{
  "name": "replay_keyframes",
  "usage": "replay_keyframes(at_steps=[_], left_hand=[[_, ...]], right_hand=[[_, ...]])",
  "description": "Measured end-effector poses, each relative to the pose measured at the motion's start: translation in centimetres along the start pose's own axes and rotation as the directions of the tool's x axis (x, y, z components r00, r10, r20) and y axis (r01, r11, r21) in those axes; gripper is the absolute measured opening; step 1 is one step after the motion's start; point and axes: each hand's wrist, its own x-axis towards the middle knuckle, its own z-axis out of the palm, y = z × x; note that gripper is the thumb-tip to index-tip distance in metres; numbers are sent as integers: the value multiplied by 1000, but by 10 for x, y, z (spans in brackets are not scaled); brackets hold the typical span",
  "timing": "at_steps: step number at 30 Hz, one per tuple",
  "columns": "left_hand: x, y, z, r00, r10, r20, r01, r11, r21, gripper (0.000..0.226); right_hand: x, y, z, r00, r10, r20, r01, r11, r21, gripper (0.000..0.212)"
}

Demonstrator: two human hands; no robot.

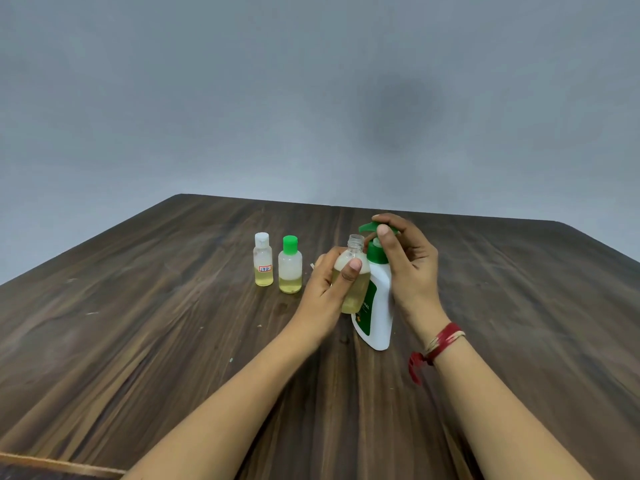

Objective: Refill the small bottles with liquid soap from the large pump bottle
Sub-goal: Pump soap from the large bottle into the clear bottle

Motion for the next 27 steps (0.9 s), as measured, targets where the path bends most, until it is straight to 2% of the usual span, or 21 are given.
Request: replay_keyframes(at_steps=[27], left_hand=[[1,3,2,1000,-7,-20,7,1000,7,44]], right_hand=[[2,0,-1,999,-19,32,19,1000,-3,12]])
